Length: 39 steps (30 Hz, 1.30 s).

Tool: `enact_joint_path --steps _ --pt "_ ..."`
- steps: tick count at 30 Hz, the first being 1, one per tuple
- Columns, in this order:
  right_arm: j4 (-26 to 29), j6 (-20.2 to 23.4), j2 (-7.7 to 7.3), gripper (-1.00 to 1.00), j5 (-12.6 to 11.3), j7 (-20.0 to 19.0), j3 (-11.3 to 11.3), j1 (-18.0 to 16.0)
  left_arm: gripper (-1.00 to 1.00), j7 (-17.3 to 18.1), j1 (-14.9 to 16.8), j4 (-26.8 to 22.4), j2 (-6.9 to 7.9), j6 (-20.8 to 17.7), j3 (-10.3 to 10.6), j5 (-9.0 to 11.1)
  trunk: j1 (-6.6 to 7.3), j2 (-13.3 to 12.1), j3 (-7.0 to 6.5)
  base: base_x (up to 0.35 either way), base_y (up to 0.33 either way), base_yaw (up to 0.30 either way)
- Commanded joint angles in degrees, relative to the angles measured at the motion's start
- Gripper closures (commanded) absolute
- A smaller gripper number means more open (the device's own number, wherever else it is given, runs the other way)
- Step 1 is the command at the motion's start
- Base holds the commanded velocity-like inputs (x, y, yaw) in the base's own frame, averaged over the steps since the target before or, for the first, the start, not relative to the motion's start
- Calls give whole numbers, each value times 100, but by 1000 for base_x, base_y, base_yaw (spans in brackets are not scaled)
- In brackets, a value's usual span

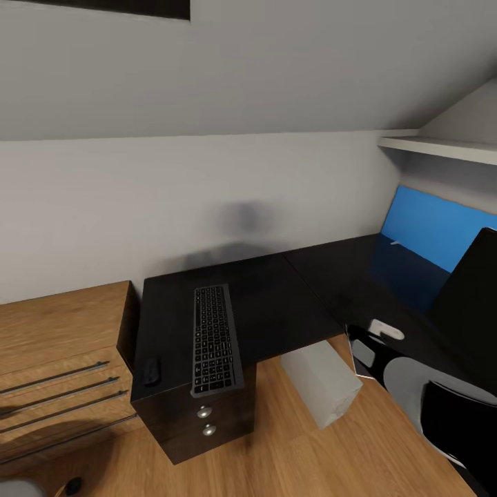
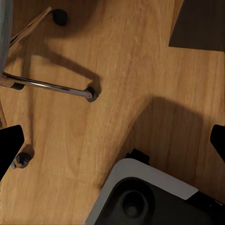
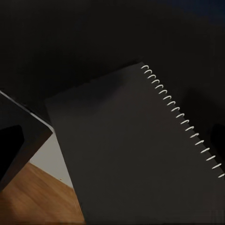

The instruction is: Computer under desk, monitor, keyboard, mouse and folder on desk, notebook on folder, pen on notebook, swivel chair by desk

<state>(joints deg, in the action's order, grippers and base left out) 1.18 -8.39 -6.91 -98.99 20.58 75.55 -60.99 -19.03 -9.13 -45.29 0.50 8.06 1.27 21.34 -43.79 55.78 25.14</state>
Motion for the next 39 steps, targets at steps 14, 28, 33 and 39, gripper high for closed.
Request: enact_joint_path --steps 14,28,33,39 --pt "1119 309 -57 -100 190 892 98 -52 -100 -13 -1 72 3 20 15 38 -1 4 5 0 0 0" --pt "2104 303 -68 -100 764 1698 124 -51 -100 -13 -1 73 3 27 17 35 -1 4 5 0 0 0" --pt "2695 295 -85 -100 820 2129 133 -45 -100 -13 -1 73 3 29 19 34 -1 4 5 0 0 0" --pt "3534 289 -311 -100 970 2733 141 -41 -100 -13 -1 73 3 29 21 33 -1 4 5 0 0 0"
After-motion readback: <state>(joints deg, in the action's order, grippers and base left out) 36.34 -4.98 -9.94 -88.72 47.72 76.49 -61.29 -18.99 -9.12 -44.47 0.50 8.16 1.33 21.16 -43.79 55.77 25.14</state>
